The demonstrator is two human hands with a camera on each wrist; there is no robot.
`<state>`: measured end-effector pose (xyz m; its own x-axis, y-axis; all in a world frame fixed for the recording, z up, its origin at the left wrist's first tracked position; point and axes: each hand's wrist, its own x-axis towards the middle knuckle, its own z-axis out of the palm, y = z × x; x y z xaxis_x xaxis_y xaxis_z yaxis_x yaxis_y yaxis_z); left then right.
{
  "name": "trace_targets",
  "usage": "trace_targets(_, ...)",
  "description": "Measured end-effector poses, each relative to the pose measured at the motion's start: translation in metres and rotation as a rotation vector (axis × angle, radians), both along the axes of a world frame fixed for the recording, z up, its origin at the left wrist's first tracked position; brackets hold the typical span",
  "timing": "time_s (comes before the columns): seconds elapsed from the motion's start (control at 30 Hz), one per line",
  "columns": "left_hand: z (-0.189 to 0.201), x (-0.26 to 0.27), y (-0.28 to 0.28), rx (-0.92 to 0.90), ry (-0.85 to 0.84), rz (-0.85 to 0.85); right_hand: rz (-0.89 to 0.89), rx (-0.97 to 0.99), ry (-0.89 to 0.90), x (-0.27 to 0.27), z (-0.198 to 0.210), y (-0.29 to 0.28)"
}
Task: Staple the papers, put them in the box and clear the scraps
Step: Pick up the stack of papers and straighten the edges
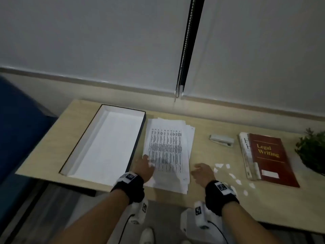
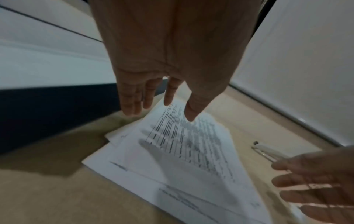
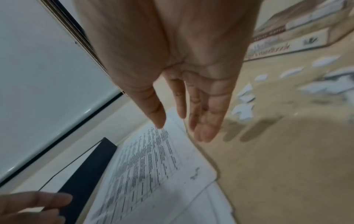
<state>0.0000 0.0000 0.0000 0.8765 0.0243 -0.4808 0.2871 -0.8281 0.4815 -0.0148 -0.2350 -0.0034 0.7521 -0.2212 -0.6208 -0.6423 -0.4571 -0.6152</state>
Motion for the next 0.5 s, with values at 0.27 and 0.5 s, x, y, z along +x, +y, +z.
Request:
trace_targets(0.27,-0.038,0.028,-0.007,0.186,0.05,0.141,-0.116,-0.258,0.058,0.047,-0.036,0.038)
trace_targets(0.5,-0.05,0.046,-0.01,0.155,0.145,0.165,-0.113,-0.31,0.074,0.058,-0.042,0.041)
